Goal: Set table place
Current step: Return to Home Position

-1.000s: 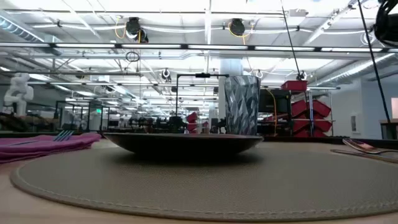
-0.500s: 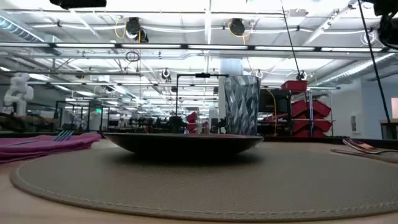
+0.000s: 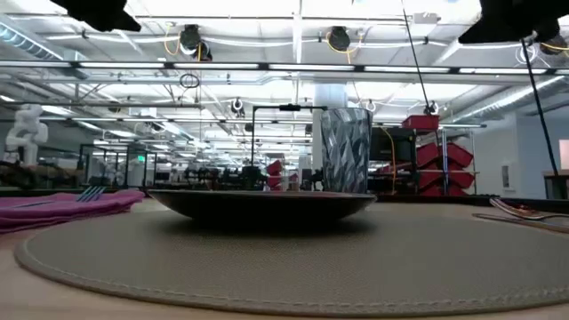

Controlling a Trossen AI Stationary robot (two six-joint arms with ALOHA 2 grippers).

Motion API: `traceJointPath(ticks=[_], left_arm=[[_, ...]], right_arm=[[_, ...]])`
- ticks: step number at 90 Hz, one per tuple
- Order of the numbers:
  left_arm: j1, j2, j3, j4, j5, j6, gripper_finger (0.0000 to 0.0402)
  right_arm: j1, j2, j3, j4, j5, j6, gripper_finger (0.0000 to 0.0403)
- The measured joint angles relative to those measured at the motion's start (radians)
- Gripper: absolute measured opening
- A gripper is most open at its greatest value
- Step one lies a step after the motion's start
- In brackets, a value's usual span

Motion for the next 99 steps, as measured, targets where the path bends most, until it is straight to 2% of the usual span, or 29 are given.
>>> traceJointPath(ticks=[8,15,23,29,34,40,50,55,61,70,78,92,99], left_arm=[[0.001,0.000,0.000,0.004,0.064,-0.076,0.0050],[0.015,-0.004,0.000,0.011,0.270,-0.075,0.0050],[0.040,-0.004,0.000,0.013,0.494,-0.084,0.0050],[0.065,0.001,0.000,0.008,0.624,-0.096,0.0050],[0.087,0.009,0.000,0.010,0.742,-0.095,0.0050],[0.111,0.019,0.000,0.017,0.869,-0.105,0.0050],[0.135,0.030,0.000,0.009,1.057,-0.130,0.0050],[0.141,0.032,0.000,0.003,1.132,-0.131,0.0050],[0.144,0.032,0.000,-0.007,1.173,-0.131,0.0050],[0.157,0.019,0.000,-0.008,1.128,-0.112,0.0050],[0.174,-0.018,-0.001,-0.005,1.121,-0.076,0.0050],[0.215,-0.102,-0.045,0.077,1.290,-0.007,0.0050],[0.244,-0.141,-0.082,0.125,1.316,0.000,0.0050]], right_arm=[[-0.013,0.004,0.017,0.094,-0.002,-0.139,0.0022],[-0.010,0.003,0.050,0.195,-0.082,-0.331,0.0024],[-0.005,-0.004,0.086,0.395,-0.246,-0.618,0.0024],[-0.029,-0.017,0.091,0.627,-0.440,-0.858,0.0024],[-0.069,-0.026,0.088,0.851,-0.672,-1.051,0.0024],[-0.132,-0.020,0.084,1.040,-0.942,-1.195,0.0025],[-0.250,0.010,0.081,1.097,-1.323,-1.302,0.0025],[-0.307,0.027,0.080,1.079,-1.427,-1.326,0.0025],[-0.366,0.036,0.080,1.039,-1.498,-1.358,0.0025],[-0.429,0.026,0.077,0.975,-1.549,-1.415,0.0025],[-0.453,-0.010,0.041,1.011,-1.617,-1.458,0.0025],[-0.489,-0.107,-0.073,1.113,-1.660,-1.473,0.0025],[-0.504,-0.153,-0.151,1.173,-1.660,-1.454,0.0025]])
